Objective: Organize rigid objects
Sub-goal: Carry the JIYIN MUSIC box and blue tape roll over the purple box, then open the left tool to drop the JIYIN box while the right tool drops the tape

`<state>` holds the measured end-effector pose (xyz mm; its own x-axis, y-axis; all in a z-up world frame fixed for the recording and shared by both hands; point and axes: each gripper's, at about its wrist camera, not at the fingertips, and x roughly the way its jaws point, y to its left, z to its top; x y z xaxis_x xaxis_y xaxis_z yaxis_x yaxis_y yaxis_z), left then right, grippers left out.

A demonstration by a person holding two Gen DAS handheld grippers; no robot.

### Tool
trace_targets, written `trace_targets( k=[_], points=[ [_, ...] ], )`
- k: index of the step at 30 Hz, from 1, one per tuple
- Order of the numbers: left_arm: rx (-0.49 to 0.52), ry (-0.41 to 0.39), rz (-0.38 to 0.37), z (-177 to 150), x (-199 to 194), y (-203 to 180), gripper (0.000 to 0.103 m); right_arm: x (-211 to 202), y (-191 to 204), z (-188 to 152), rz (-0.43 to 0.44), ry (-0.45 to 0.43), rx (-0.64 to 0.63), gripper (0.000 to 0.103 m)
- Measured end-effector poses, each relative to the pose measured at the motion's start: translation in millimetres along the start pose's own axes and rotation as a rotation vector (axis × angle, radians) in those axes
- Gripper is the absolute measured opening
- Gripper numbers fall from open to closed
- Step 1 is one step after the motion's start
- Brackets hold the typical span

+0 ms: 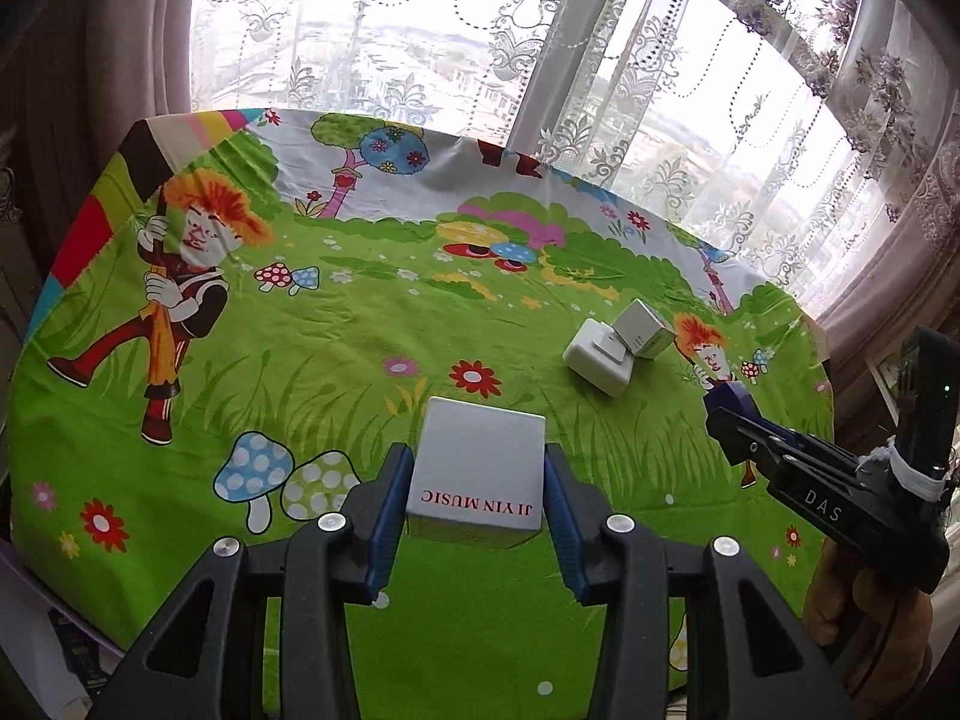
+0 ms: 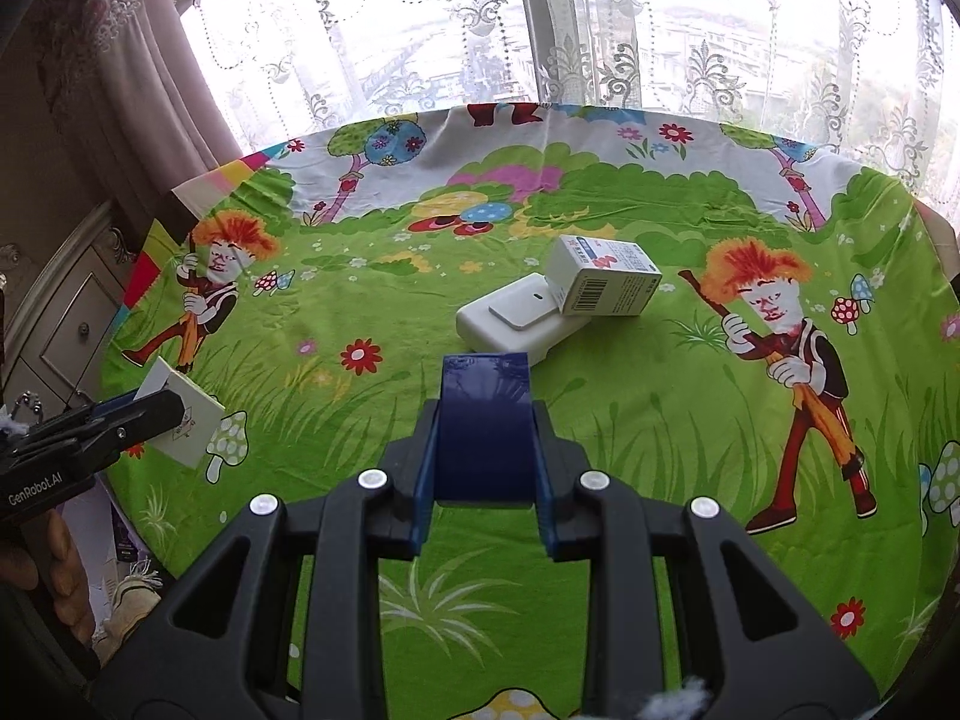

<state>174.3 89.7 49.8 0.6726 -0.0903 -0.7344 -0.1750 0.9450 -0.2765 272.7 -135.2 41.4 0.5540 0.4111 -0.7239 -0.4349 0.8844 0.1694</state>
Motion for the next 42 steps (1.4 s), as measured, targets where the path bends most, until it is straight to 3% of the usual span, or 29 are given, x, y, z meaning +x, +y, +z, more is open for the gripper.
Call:
trace_targets(
  k=[12,27,36,42],
  points=[
    [-0.105,-0.069,0.062,-35,-80,62,0.044,-34,81,-12,0.109,-0.004,-0.125,0.031],
    [-0.3,-0.131,0.227,-97,-163,189,0.044,-59,192,-44,0.253,0.039,-0.317,0.031],
    [-0.417,-0.166,0.316,-136,-200,254,0.044,-66,280,-79,0.368,0.11,-0.479,0.031],
    [-0.472,-0.186,0.326,-154,-215,279,0.045,-72,337,-109,0.438,0.158,-0.6,0.031]
  ],
)
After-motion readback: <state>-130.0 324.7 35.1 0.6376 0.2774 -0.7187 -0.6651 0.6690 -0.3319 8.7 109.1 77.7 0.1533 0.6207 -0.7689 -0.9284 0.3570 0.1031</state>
